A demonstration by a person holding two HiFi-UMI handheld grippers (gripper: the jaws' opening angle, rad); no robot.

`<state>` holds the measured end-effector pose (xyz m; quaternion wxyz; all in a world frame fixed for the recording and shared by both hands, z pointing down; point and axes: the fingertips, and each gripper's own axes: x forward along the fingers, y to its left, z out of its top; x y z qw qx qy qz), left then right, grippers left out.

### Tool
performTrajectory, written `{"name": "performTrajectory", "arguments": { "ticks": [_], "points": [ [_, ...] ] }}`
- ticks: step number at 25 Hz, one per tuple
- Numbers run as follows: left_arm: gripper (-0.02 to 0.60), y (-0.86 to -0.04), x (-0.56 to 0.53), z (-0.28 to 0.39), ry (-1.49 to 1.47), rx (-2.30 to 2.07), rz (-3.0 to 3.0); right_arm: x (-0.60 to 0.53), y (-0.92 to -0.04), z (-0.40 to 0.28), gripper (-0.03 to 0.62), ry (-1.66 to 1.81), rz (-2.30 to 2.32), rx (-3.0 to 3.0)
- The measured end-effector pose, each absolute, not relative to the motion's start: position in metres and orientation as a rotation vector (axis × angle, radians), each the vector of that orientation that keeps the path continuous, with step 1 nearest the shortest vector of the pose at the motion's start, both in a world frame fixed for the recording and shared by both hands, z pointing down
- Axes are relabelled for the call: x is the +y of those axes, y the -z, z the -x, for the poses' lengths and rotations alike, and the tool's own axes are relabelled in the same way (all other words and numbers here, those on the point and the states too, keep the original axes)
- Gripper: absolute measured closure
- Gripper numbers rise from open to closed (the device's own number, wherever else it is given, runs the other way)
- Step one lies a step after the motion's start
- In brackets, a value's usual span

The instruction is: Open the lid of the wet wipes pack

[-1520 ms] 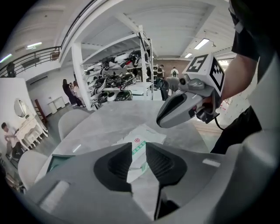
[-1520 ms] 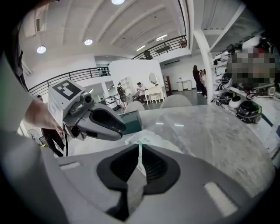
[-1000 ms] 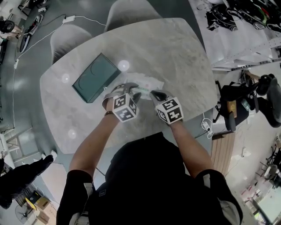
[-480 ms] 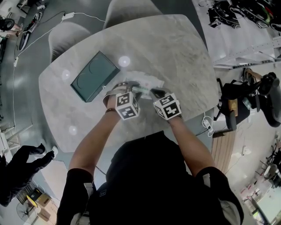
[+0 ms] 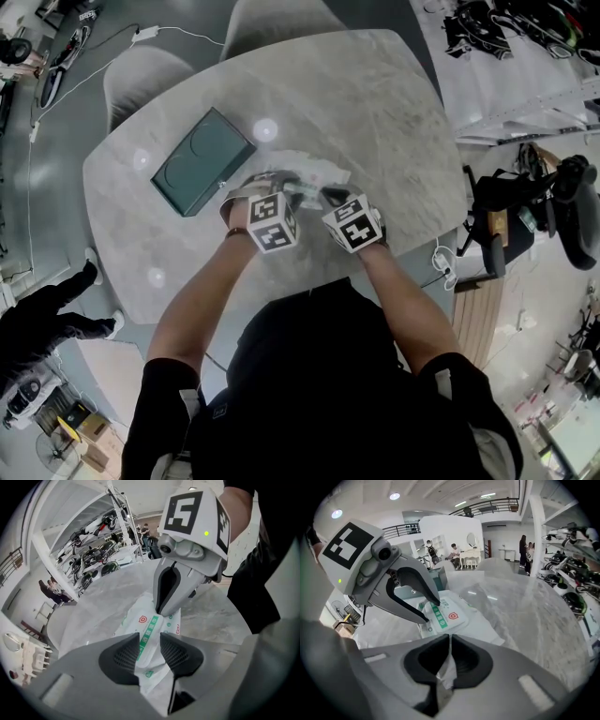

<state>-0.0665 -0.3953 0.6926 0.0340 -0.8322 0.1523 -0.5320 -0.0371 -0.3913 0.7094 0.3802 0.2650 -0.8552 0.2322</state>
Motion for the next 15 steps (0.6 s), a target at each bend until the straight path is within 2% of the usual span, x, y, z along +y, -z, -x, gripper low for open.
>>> {"name": "performTrajectory", "arguments": {
  "ticks": [6, 15],
  "points": [
    [0.440, -0.682, -0.396, 0.065, 1.603, 0.473, 2.573, -0.390, -0.712, 0.036, 0.572, -0.594, -0.690, -2.181],
    [0.510, -0.645, -0.416, 0.065, 1.492, 0.531, 2.604, -0.390, -0.710, 0.032, 0.572, -0.642, -0.751, -2.197]
  ]
}}
